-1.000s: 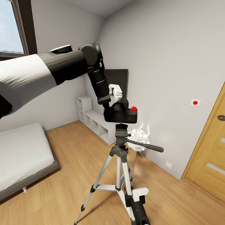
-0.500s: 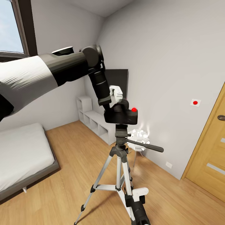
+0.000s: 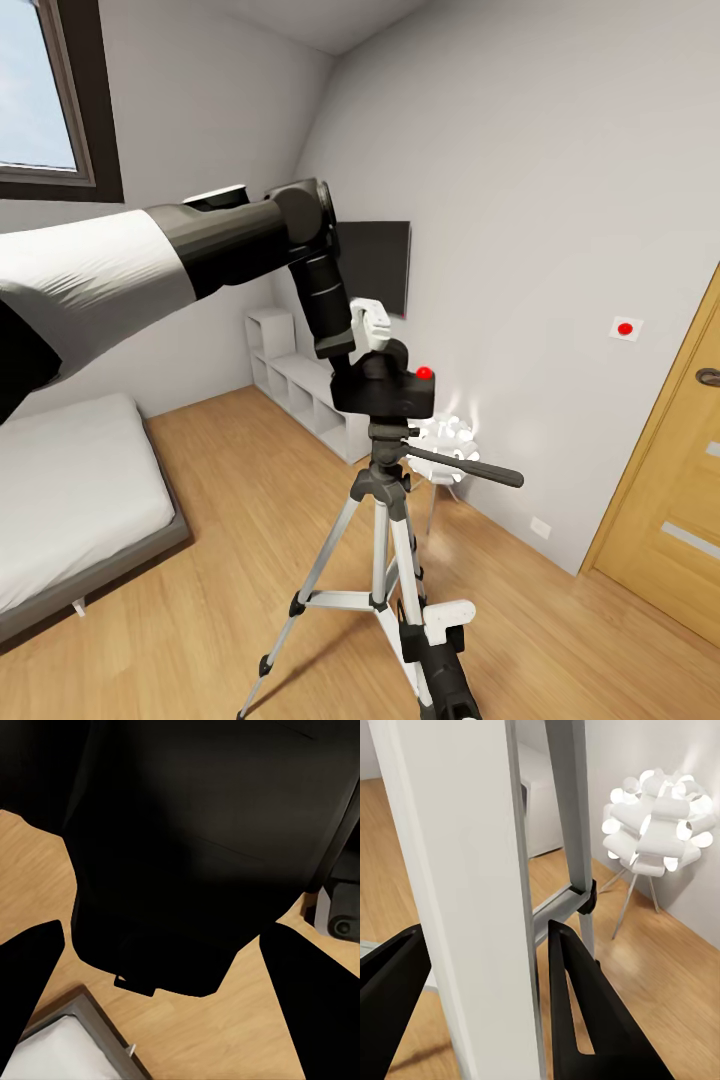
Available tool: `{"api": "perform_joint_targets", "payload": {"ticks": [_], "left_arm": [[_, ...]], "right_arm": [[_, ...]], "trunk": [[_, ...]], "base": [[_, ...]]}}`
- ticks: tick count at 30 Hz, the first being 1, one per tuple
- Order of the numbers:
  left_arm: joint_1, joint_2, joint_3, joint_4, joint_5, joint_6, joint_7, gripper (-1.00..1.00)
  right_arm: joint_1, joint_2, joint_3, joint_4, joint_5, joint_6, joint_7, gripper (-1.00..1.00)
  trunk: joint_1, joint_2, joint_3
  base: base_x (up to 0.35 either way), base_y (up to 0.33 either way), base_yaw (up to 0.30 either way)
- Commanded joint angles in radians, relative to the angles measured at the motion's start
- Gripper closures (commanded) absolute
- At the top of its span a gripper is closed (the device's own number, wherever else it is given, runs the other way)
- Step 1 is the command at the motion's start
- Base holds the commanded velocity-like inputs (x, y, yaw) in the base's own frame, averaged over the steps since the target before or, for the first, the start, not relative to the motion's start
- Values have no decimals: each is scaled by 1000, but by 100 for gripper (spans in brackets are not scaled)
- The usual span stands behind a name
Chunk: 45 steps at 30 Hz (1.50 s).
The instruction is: Attach the digital camera to the camera tripod in the bedroom.
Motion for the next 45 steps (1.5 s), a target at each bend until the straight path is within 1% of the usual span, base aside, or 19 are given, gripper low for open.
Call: {"api": "perform_joint_targets", "payload": {"ticks": [1, 12, 14, 17, 31, 42, 45], "left_arm": [[-2, 0, -4, 1, 3, 10, -3, 100], [-1, 0, -5, 0, 5, 12, -3, 100], [-1, 0, -5, 0, 5, 13, 11, 100], [-1, 0, -5, -1, 6, 14, 16, 100], [23, 0, -5, 1, 6, 14, 20, 100], [31, -1, -5, 2, 6, 14, 21, 100], [31, -2, -5, 2, 6, 14, 44, 100]], "right_arm": [[0, 1, 3, 83, 30, -20, 10, 100], [0, 1, 2, 83, 30, -20, 10, 100], [0, 1, 2, 83, 30, -20, 10, 100], [0, 1, 2, 83, 30, -20, 10, 100], [0, 1, 2, 83, 30, -20, 10, 100], [0, 1, 2, 83, 30, -20, 10, 100], [0, 1, 2, 83, 30, -20, 10, 100]], "trunk": [[1, -1, -2], [1, -1, -2], [1, -1, -2], [1, -1, -2], [1, -1, -2], [1, -1, -2], [1, -1, -2]], "base": [[0, 0, 0], [0, 0, 0], [0, 0, 0], [0, 0, 0], [0, 0, 0], [0, 0, 0], [0, 0, 0]]}}
